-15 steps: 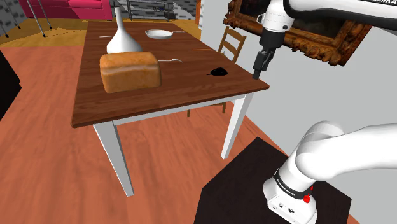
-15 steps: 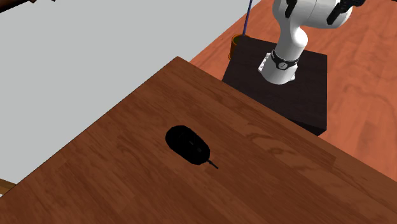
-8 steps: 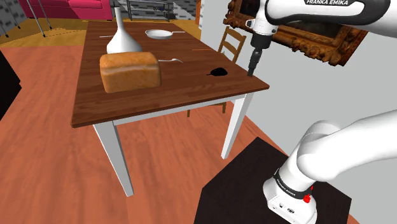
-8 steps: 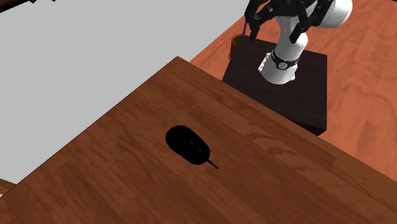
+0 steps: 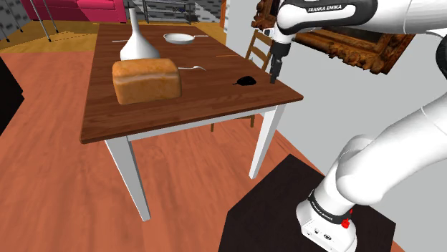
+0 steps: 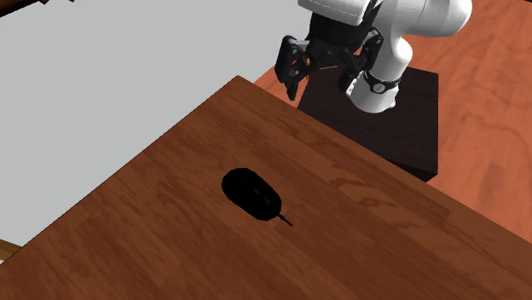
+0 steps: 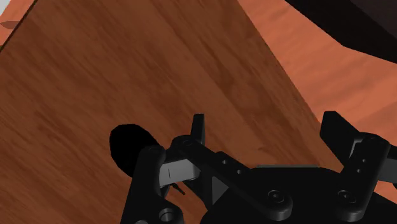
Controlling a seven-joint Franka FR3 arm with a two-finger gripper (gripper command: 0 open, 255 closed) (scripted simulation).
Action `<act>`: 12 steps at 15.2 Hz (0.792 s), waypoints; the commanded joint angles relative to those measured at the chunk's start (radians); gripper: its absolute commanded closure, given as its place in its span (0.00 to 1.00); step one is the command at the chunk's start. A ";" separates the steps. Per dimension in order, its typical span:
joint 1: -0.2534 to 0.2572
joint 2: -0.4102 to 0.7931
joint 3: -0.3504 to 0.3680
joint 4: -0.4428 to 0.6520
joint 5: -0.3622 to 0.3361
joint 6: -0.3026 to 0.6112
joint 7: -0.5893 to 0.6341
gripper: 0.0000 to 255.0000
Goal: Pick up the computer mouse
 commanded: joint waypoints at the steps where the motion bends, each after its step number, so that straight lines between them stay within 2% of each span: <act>1: 0.014 0.078 -0.034 0.054 0.021 0.028 -0.094 0.00; 7: 0.029 0.332 -0.098 0.242 0.136 0.087 -0.364 0.00; 12: -0.008 0.552 -0.095 0.440 0.251 0.091 -0.571 0.00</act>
